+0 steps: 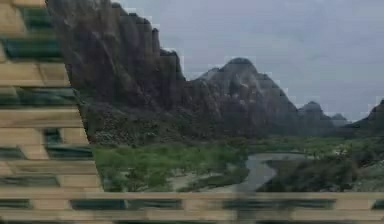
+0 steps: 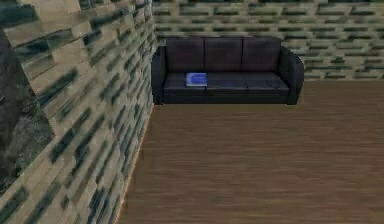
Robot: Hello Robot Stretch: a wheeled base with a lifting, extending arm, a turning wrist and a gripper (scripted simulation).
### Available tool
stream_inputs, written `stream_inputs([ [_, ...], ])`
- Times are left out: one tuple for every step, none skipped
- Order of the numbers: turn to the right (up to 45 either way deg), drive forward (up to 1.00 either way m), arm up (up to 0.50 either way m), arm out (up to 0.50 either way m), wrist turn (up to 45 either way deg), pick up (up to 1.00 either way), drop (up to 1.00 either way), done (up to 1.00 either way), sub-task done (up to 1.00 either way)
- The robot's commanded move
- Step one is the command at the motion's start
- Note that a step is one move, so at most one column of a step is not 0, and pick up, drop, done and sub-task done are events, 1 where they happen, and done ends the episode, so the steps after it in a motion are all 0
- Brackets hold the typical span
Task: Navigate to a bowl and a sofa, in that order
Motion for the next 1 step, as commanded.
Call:
stream_inputs([
  [-45.0, 0.00, 0.00, 0.00, 0.0, 0.00, 0.00, 0.00, 0.00],
])
